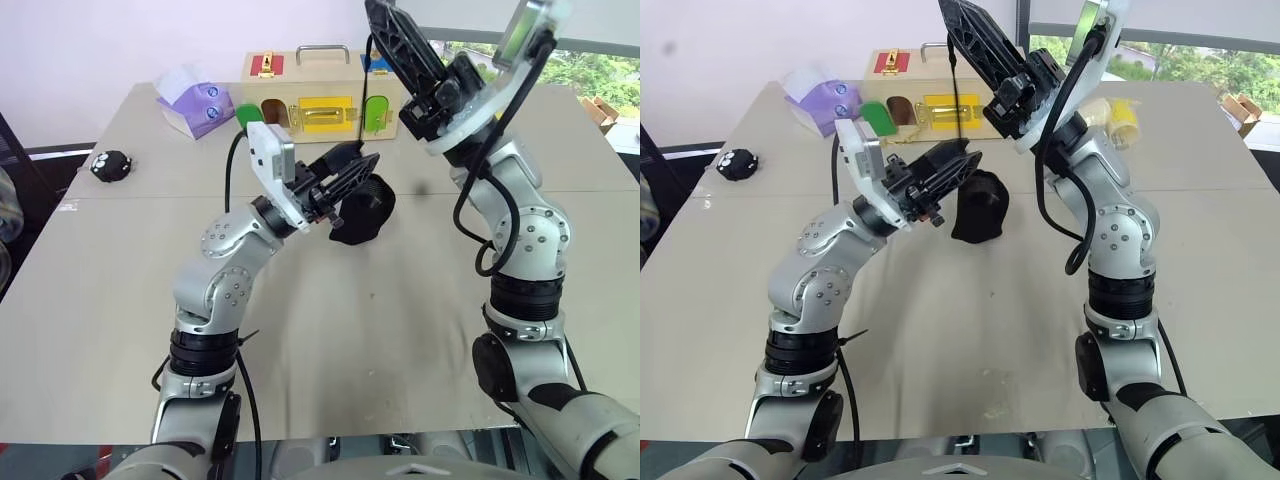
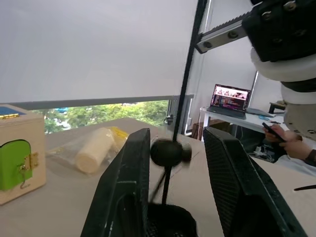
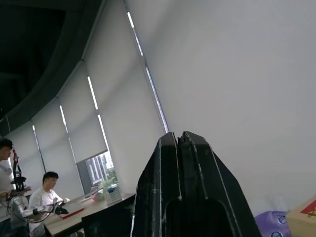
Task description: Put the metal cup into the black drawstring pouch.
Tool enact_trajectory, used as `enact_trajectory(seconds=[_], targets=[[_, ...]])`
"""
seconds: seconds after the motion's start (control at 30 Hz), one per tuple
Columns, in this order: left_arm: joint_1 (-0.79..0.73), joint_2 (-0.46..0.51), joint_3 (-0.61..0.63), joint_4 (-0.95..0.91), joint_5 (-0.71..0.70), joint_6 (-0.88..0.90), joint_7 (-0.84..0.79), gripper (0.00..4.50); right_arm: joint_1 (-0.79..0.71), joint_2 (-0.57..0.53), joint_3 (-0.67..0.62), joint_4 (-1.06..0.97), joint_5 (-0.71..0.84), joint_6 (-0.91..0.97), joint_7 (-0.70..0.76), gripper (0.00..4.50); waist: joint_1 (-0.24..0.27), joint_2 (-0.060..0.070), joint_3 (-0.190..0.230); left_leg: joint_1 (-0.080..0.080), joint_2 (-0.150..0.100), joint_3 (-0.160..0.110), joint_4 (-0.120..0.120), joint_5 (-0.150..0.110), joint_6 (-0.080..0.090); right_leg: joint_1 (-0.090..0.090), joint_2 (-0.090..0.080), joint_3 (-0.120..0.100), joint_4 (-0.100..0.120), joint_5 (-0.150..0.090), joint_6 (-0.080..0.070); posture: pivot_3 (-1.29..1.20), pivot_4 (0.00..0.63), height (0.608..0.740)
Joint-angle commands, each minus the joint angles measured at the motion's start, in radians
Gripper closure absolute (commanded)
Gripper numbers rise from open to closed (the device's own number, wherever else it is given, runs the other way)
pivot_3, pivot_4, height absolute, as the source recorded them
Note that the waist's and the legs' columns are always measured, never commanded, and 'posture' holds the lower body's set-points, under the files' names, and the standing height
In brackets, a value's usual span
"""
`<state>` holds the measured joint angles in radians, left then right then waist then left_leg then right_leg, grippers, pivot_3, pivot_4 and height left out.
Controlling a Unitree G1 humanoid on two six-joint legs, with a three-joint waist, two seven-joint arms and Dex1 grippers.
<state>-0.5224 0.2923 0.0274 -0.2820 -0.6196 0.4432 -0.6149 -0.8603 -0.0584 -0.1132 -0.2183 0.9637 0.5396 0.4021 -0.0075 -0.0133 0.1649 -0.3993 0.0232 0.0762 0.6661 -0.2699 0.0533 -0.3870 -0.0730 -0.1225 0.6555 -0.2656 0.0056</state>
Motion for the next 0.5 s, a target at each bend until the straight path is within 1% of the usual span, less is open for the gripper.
enact_trajectory(seconds=[0.03,0.2,0.23,0.27,0.33,0.37,0.5], targets=[[-0.021,-0.021,-0.018,-0.002,0.028,-0.033,0.010,2.80,-0.030,0.001,0.001,-0.033,0.010,-0.011,0.009,4.50,0.000,0.000,0.000,0.000,0.000,0.000,0.000,0.000,0.000,0.000,0.000,0.000,0.000,0.000,0.000,0.00,0.150,0.740],[-0.012,-0.036,-0.012,-0.004,0.016,-0.032,0.002,2.80,-0.032,0.000,0.001,-0.035,0.012,-0.008,0.009,4.50,-0.001,0.000,0.000,0.000,0.000,0.000,0.000,0.000,0.000,0.000,0.000,0.000,0.001,0.000,0.000,0.00,0.150,0.740],[-0.008,-0.037,-0.006,-0.006,0.012,-0.034,0.000,3.17,-0.031,0.000,0.001,-0.036,0.012,-0.007,0.008,4.50,-0.001,0.000,0.000,0.000,0.000,0.000,0.000,0.000,0.000,0.000,0.000,0.000,0.001,0.000,0.000,0.00,0.150,0.740],[-0.006,-0.038,0.001,-0.007,0.005,-0.034,-0.002,3.34,-0.031,-0.001,0.002,-0.037,0.011,-0.006,0.008,4.50,-0.001,0.000,0.000,0.000,0.000,0.000,0.000,0.000,0.000,0.000,0.000,0.000,0.001,0.000,0.000,0.00,0.150,0.740],[-0.006,-0.038,0.009,-0.007,-0.004,-0.031,-0.005,4.15,-0.029,-0.002,0.002,-0.038,0.011,-0.006,0.008,4.50,-0.001,0.000,0.000,0.000,0.000,0.000,0.000,0.000,0.000,0.000,0.000,0.000,0.001,0.000,0.000,0.00,0.150,0.740],[-0.005,-0.037,0.010,-0.007,-0.006,-0.027,-0.006,4.33,-0.028,-0.002,0.002,-0.037,0.010,-0.006,0.008,4.50,-0.001,0.000,0.000,0.000,0.000,0.000,0.000,0.000,0.000,0.000,0.000,0.000,0.001,0.000,0.000,0.00,0.150,0.740],[0.002,-0.034,0.004,-0.009,-0.005,-0.016,-0.010,4.32,-0.030,-0.002,-0.002,-0.034,0.008,-0.011,0.008,4.50,-0.001,0.000,0.000,0.000,0.000,0.000,0.000,0.000,0.000,0.000,0.000,0.000,0.000,0.000,0.000,0.00,0.150,0.740]])
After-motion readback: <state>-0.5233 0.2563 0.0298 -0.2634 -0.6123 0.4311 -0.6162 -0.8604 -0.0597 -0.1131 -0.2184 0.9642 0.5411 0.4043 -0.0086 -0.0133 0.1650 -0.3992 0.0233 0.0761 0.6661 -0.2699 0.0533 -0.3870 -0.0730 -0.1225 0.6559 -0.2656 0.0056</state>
